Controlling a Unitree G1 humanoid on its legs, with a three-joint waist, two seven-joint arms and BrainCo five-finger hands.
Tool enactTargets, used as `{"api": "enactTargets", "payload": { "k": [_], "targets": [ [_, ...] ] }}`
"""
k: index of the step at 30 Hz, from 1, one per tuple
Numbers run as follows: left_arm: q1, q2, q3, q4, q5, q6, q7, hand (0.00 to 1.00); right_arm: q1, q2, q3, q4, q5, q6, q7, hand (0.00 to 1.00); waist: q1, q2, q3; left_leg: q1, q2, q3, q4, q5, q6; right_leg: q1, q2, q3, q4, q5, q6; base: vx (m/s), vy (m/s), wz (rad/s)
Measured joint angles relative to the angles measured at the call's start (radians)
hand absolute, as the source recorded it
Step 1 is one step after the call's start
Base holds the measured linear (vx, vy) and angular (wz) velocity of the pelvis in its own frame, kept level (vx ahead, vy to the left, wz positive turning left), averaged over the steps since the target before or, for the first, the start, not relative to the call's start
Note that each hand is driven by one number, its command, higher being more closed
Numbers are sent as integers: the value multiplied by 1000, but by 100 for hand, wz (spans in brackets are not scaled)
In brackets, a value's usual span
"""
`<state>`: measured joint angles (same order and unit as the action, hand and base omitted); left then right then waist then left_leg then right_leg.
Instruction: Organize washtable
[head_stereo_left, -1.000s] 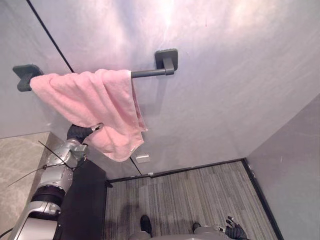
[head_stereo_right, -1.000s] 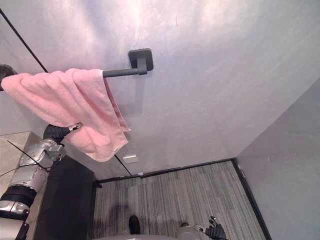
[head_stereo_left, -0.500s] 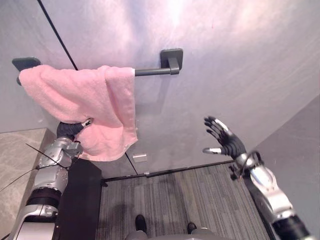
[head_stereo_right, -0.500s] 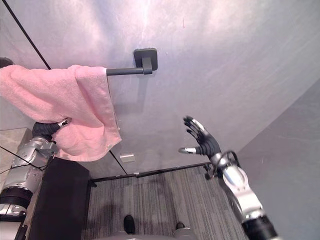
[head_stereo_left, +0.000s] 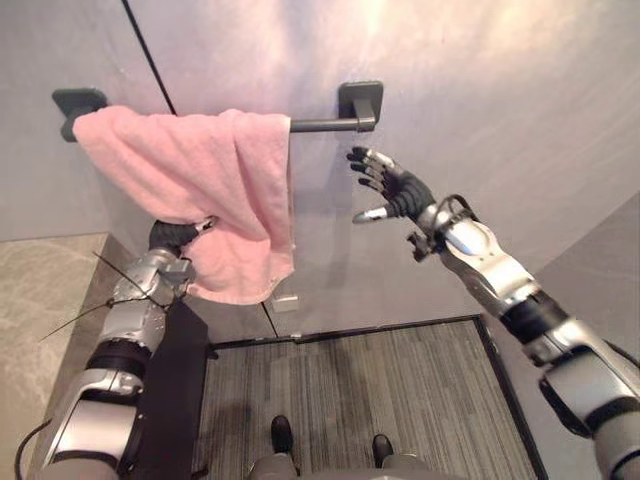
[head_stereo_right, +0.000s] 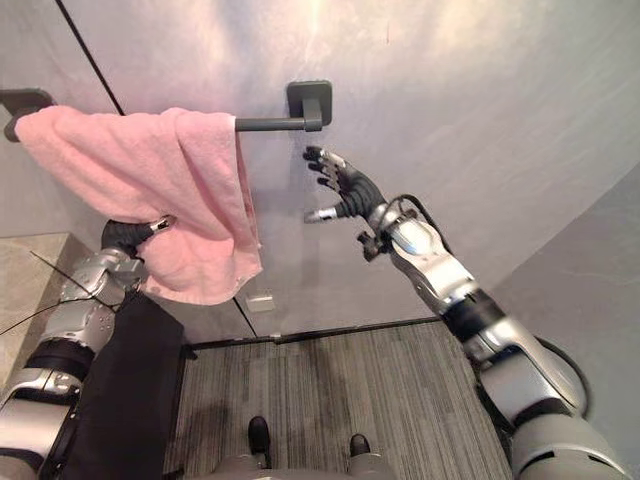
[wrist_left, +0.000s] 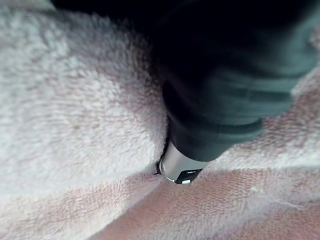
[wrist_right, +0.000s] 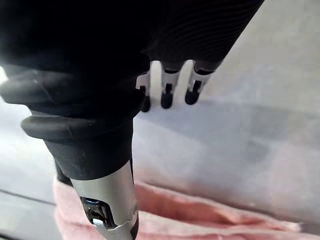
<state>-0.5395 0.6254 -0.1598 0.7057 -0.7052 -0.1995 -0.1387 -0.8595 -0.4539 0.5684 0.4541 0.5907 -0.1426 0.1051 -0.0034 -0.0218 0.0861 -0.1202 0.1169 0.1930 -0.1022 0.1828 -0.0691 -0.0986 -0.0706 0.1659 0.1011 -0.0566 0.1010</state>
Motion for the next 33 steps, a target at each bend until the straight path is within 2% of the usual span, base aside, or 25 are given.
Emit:
{"api": "enactTargets", "payload": {
  "k": [1, 3, 6, 8, 9, 12, 18, 20, 24, 33],
  "targets": [
    [-8, -6, -4, 7, 0, 0, 5, 100, -22, 36, 0, 38, -6, 1, -10, 0, 5, 0, 0, -2, 3, 0, 0, 1, -2, -2, 3, 0, 0, 2, -1, -48, -34, 6],
    [-30, -35, -7, 14, 0, 1, 18, 100, -89, 164, 0, 141, -37, 8, -44, 0, 18, 6, 4, -8, 7, -13, 0, 6, -8, -2, 8, -12, 0, 5, -3, -32, -29, 11],
    [-46, -54, -8, 14, 2, 8, 37, 100, -147, 287, 0, 224, -89, 16, -80, 0, 21, 23, 14, -17, 7, -35, 0, 6, -16, -1, 8, -32, 1, 4, -3, -26, -22, 22],
    [-62, -57, -7, 14, 2, 13, 40, 100, -177, 339, 0, 268, -106, 19, -84, 0, 22, 30, 19, -27, 6, -51, 0, 8, -19, 0, 7, -48, 0, 4, -3, 4, -18, 22],
    [-71, -57, -7, 14, 2, 18, 48, 100, -187, 361, 0, 286, -122, 24, -85, 100, 23, 31, 21, -29, 5, -57, 1, 9, -19, 3, 7, -56, -1, 4, -4, 16, -16, 20],
    [-73, -59, -4, 14, 2, 18, 59, 100, -208, 397, -1, 316, -130, 35, -94, 100, 25, 33, 23, -30, 3, -60, 4, 10, -18, 5, 5, -59, -2, 3, -4, 27, -15, 6],
    [-86, -64, 2, 12, 2, 18, 77, 100, -252, 406, -26, 341, -131, 35, -148, 100, 19, 47, 37, -34, 4, -78, 5, 15, -18, 9, 6, -78, -2, 0, -8, 15, -24, 7],
    [-100, -65, 7, 9, 2, 18, 78, 100, -259, 405, -68, 347, -143, 35, -162, 100, 21, 51, 39, -34, 6, -81, 6, 16, -18, 11, 9, -80, -2, -1, -10, 6, -33, 5],
    [-125, -64, 17, 7, 2, 19, 79, 100, -284, 401, -97, 358, -200, 38, -161, 100, 20, 63, 47, -33, 8, -90, 6, 23, -28, 14, 12, -86, 1, -1, -10, -11, -31, 5],
    [-240, -64, 58, -50, -10, 11, 78, 100, -366, 369, -179, 388, -205, 49, -161, 100, 18, 73, 54, -46, 7, -116, 0, 16, -28, 6, 14, -102, 2, 1, -14, -54, -13, 6]
  ]
}}
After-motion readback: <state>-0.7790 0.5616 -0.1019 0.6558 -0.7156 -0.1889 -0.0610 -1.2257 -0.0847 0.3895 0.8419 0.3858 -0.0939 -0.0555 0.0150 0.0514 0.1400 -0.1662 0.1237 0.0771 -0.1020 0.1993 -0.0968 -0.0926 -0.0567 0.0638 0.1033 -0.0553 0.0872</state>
